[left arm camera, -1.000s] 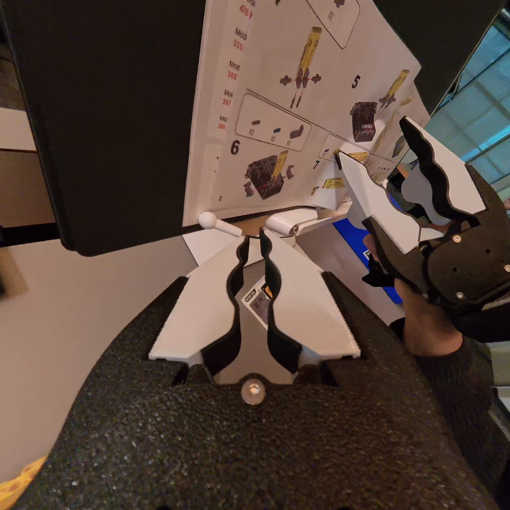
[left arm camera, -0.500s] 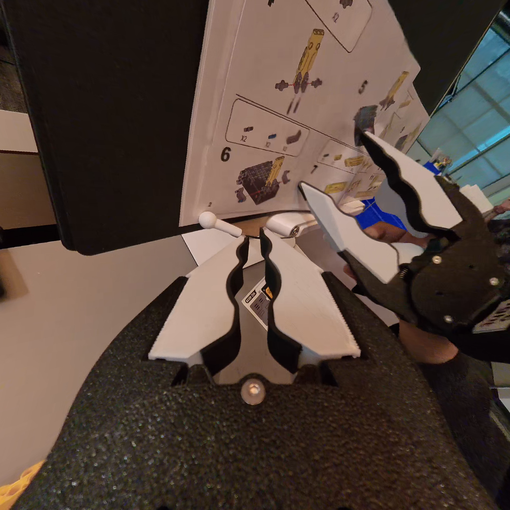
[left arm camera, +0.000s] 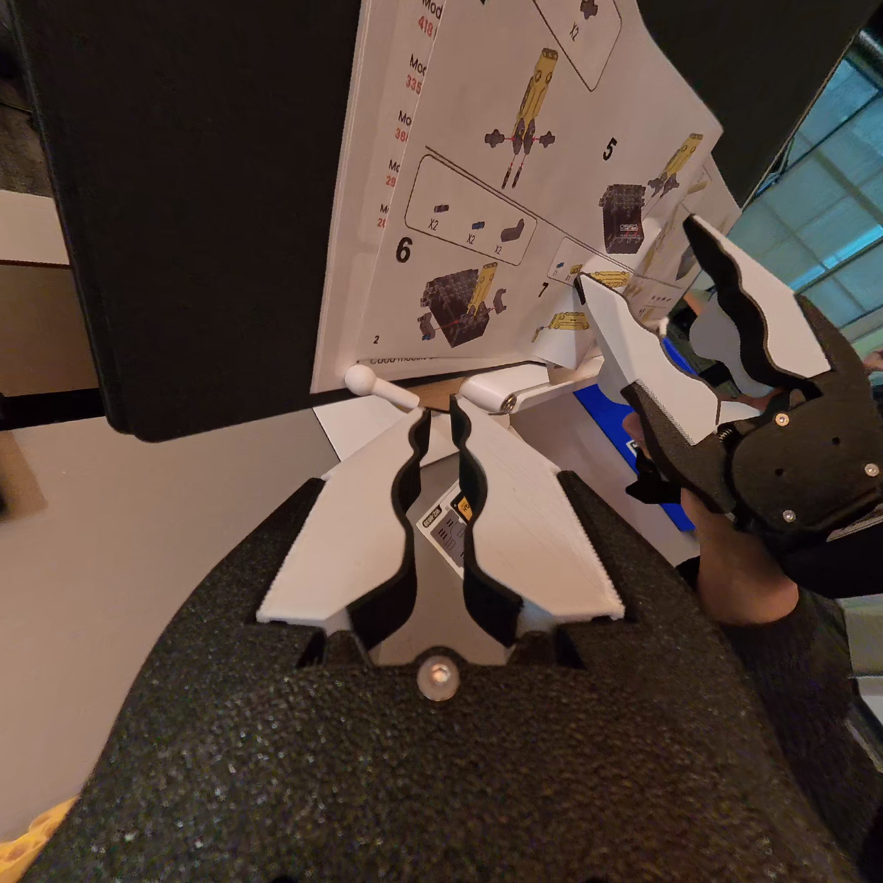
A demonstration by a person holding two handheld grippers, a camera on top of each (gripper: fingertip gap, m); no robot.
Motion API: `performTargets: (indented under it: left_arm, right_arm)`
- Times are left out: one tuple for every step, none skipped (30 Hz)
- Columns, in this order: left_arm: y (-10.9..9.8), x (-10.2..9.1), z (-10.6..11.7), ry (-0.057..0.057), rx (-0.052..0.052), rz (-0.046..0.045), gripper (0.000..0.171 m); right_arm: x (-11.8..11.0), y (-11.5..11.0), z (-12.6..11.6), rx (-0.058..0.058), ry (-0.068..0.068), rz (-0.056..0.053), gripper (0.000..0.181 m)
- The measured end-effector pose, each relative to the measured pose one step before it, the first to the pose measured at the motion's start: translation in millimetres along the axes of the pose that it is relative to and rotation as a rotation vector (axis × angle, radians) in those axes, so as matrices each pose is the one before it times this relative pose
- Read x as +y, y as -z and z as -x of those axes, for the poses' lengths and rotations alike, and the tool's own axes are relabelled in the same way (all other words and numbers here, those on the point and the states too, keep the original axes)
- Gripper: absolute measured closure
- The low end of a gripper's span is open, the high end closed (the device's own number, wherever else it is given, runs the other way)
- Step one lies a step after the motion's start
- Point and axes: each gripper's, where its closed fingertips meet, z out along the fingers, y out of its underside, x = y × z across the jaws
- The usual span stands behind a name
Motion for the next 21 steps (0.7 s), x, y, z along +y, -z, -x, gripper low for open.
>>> performTargets:
  left_arm:
    - [0.04, -0.77, -0.36, -0.0045, -0.0094, -0.00222, 0.165]
    - [0.13, -0.82, -0.31, -0.0116, -0.0133, -0.00195, 0.164]
    - [-0.02, -0.82, -0.2, -0.0139, -0.0182, -0.00196, 0.164]
    - [-0.03, -0.86, -0.05, -0.0153, -0.02, -0.00157, 0.164]
    - [0.05, -0.59, -0.15, -0.0169, -0.0196, 0.00051, 0.164]
    - [0.21, -0.33, 0.07, -0.0162, -0.0188, 0.00287, 0.163]
    - [0.21, -0.15, -0.15, -0.0132, -0.0151, 0.00322, 0.163]
    - [0.17, -0.26, -0.14, -0.0089, -0.0125, 0.00268, 0.163]
    - [0.14, -0.05, 0.02, -0.007, -0.0123, 0.00325, 0.163]
    - [0.1, 0.14, 0.11, -0.0087, -0.0116, 0.00464, 0.163]
    - [0.31, 0.7, 0.12, -0.0135, -0.0116, 0.00784, 0.163]
    - [0.37, 0.8, 0.2, -0.0173, -0.0118, 0.00933, 0.162]
    - [0.7, 0.65, 0.26, -0.0146, -0.011, 0.00836, 0.161]
    - [1.22, 0.71, -0.04, -0.012, -0.0056, 0.00811, 0.16]
    - [1.66, 0.76, 0.72, -0.0073, -0.0066, 0.00914, 0.158]
    - [3.23, -0.62, 4.63, -0.0097, -0.0257, 0.00133, 0.157]
    - [5.33, -3.5, 7.71, -0.0089, -0.0392, -0.01575, 0.157]
    - [6.25, -5.96, 7.06, -0.0041, -0.0301, -0.03151, 0.158]
    - [6.37, -7.84, 4.65, 0.0037, -0.012, -0.04359, 0.158]
    - [5.75, -8.78, 1.27, 0.0051, 0.0065, -0.05019, 0.158]
    - [4.69, -8.96, -0.59, 0.0013, 0.0122, -0.0505, 0.157]
  right_arm:
    - [-0.06, -0.18, 0.59, 0.0004, 0.0012, -0.0024, 0.118]
    - [0.12, -0.22, 0.38, 0.0, -0.0006, -0.001, 0.119]
    - [0.02, -0.07, 0.25, -0.0021, -0.0031, 0.0002, 0.119]
    - [0.08, -0.03, 0.06, -0.0038, -0.0056, 0.0007, 0.119]
    - [0.16, -0.04, -0.08, -0.0057, -0.0094, 0.0008, 0.119]
    - [0.24, -0.11, 0.02, -0.0076, -0.0133, 0.0006, 0.119]
    - [0.37, -0.12, -0.02, -0.0079, -0.0154, 0.0003, 0.119]
    - [0.39, -0.11, -0.06, -0.0075, -0.0148, 0.0001, 0.119]
    - [0.26, -0.19, 0.05, -0.0069, -0.0121, -0.0002, 0.119]
    - [0.25, -0.09, 0.03, -0.0057, -0.0084, -0.0005, 0.119]
    - [0.1, -0.08, 0.16, -0.0044, -0.0052, -0.0003, 0.119]
    - [0.04, -0.1, 0.11, -0.0034, -0.0031, -0.0002, 0.119]
    - [0.03, -0.16, 0.08, -0.0026, -0.0018, -0.0003, 0.119]
    - [-0.06, -0.17, -0.01, -0.0023, -0.0021, -0.0005, 0.119]
    - [-0.08, -0.12, -0.04, -0.0026, -0.0033, -0.0005, 0.119]
    - [0.07, -0.16, -0.15, -0.0025, -0.0043, -0.0003, 0.119]
    - [0.0, -0.1, -0.08, -0.004, -0.0054, -0.0002, 0.119]
    - [0.12, -0.15, 0.06, -0.0041, -0.0059, 0.0003, 0.119]
    - [0.08, -0.17, -0.12, -0.0029, -0.0057, 0.0, 0.119]
    - [0.06, -0.26, -0.02, -0.0032, -0.0063, 0.0, 0.119]
    - [0.09, -0.18, 0.05, -0.0032, -0.0061, 0.0007, 0.119]
